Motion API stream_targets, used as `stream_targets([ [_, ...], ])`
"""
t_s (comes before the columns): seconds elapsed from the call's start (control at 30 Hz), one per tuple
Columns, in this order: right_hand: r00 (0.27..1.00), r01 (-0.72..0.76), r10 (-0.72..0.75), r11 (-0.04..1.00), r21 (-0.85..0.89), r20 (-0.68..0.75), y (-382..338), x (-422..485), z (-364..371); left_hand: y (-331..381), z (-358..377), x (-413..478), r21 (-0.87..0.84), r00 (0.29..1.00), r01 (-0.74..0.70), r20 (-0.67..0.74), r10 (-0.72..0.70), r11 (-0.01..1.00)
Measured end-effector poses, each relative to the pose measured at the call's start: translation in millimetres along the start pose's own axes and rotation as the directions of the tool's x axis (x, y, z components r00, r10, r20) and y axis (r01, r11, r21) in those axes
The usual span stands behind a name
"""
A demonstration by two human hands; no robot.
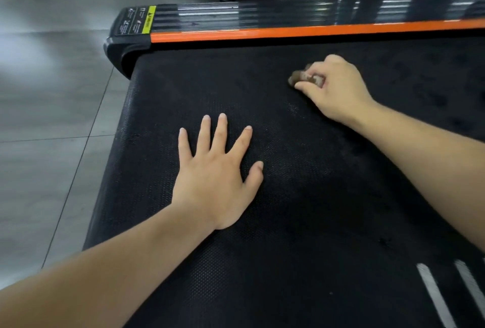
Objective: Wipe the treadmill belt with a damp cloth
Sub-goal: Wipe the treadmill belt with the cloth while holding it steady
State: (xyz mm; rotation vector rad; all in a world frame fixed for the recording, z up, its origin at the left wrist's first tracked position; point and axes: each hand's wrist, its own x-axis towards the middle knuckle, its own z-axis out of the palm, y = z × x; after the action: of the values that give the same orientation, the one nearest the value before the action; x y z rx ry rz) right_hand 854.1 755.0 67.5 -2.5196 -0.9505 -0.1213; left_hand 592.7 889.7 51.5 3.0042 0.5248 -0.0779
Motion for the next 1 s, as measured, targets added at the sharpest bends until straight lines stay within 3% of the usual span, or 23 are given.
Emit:
stream_targets([
  [0.03, 1.0, 0.008, -0.008, 1.0, -0.015, -0.004, 5, -2, -6, 0, 0, 0, 0.003, 1.0, 0.007, 0.003, -0.007, 1.0],
  [0.13, 0.951, -0.261, 0.257, 0.965, -0.004, -0.17, 17, 7, -20, 1, 1, -1, 0.002, 1.0, 0.02, -0.004, -0.02, 1.0],
  [0.17, 0.955, -0.25, 0.245, 0.968, -0.007, -0.166, 10, 0, -17, 1, 0, -1, 0.002, 1.0, 0.022, -0.002, -0.022, 1.0],
  [0.27, 1.0, 0.022, -0.022, 0.999, -0.048, -0.001, -13, -38, -7, 1, -1, -1, -0.003, 1.0, 0.016, 0.013, -0.016, 1.0],
  [0.3, 0.999, 0.039, -0.038, 0.996, -0.081, 0.013, -7, -43, -14, 1, -1, -1, -0.007, 1.0, 0.012, 0.012, -0.012, 1.0],
  [0.4, 0.953, -0.285, 0.269, 0.953, -0.106, -0.14, 14, -33, -36, 0, 0, -2, -0.021, 1.0, 0.003, -0.001, -0.003, 1.0],
  [0.43, 0.949, -0.292, 0.274, 0.951, -0.102, -0.157, 9, -38, -35, 0, 0, -1, -0.022, 1.0, 0.002, -0.006, -0.002, 1.0],
  [0.53, 1.0, -0.012, 0.011, 0.996, -0.086, -0.014, -24, -83, -17, -2, 0, -3, -0.039, 1.0, -0.006, -0.006, 0.006, 0.999],
  [0.57, 1.0, 0.014, -0.013, 0.997, -0.082, 0.009, -23, -94, -20, -2, 0, -3, -0.055, 1.0, -0.024, -0.019, 0.023, 0.998],
  [0.7, 0.939, -0.306, 0.283, 0.946, -0.102, -0.196, -1, -84, -36, -2, -1, -6, -0.11, 0.989, -0.128, -0.085, 0.119, 0.986],
  [0.83, 0.998, -0.057, 0.057, 0.997, -0.043, 0.002, -34, -132, -23, -1, -7, -7, -0.123, 0.992, -0.125, -0.024, 0.123, 0.985],
  [0.87, 0.997, -0.076, 0.076, 0.995, -0.061, -0.004, -29, -134, -28, 1, -9, -7, -0.12, 0.993, -0.114, -0.01, 0.114, 0.986],
  [0.97, 0.924, -0.351, 0.331, 0.933, -0.082, -0.193, -9, -113, -42, 13, -17, -3, -0.131, 0.996, -0.055, 0.068, 0.064, 0.99],
  [1.0, 0.921, -0.359, 0.339, 0.93, -0.08, -0.194, -11, -117, -39, 21, -18, -2, -0.153, 0.995, -0.016, 0.095, 0.031, 0.988],
])
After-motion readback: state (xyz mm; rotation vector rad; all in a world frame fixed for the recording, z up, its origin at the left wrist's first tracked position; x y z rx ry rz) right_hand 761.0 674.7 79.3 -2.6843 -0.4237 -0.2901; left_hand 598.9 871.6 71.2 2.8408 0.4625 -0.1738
